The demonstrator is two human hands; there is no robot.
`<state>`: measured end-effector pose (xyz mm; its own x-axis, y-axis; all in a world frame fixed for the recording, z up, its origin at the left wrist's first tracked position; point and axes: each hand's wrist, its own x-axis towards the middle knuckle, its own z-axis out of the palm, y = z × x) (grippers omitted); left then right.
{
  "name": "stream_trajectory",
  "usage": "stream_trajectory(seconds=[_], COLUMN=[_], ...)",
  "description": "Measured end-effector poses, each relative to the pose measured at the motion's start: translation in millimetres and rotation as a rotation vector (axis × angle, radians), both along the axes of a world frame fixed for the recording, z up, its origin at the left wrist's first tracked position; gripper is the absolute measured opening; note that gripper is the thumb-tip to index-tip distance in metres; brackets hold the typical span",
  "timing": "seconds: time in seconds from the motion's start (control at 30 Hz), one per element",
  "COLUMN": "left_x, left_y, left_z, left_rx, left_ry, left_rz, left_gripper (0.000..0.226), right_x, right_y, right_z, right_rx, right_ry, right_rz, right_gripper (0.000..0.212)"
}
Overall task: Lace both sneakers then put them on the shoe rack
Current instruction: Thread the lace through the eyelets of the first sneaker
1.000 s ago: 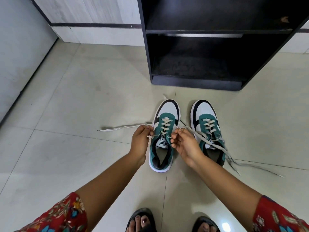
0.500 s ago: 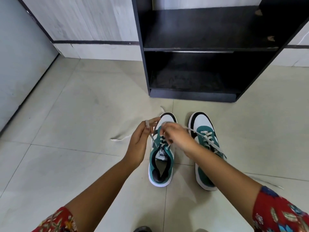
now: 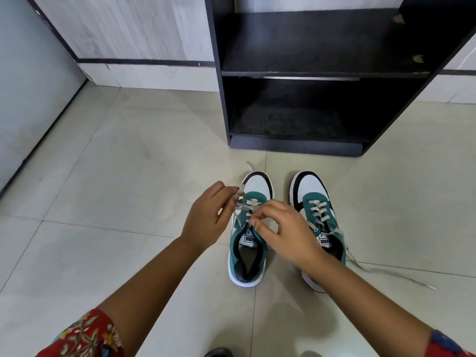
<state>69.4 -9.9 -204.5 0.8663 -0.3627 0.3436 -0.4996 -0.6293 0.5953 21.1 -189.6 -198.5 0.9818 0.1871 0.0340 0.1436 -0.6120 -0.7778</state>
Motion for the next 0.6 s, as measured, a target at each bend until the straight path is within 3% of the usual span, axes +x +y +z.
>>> stream_trajectory(seconds=[0.07,0.13,0.23,0.33,0.4,0.47,0.6], left_x=[-2.3,-4.6,-2.7,-2.6,-3.2,-3.4,-1.8], left_y=[-3.2,-10.8,-15.2,-13.0,-11.2,-7.6,4.2], left_z=[3.2,8.2,14.8,22.2,26.4,27.5,23.0], left_rx=[-0.011,-0.010,-0.074,0.009,0.010,0.001,-0.084], left_ry=[0.115,0.349,0.601,0.613,0.534,0.436,0.308], left_rz=[0.079,0.146,0.081,-0.009,0.011,0.090,0.319], left_gripper=[0.029,0.028,0.030,0.033,0.040,0.039,0.042], right_x=[-6.7,-10.2,-10.6,-6.3,-0.8,4.5,14.1], right_y=[2.8,7.4,18.5,23.1,19.9,15.7,-4.2], right_z=[-7.7,-15.9,-18.4,-16.2,-15.5,-11.2,14.6], right_rx=[-0.186,-0.290,-0.272,-0.203,-0.082,0.191,0.653], right_ry=[-0.108,-0.143,-0.074,-0.040,0.044,0.176,0.344], right_rz=[-0.060,-0.089,-0.083,-0.076,-0.108,-0.172,-0.415], right_gripper=[0.029,0.043,0.053,0.044,0.023,0.013,0.023])
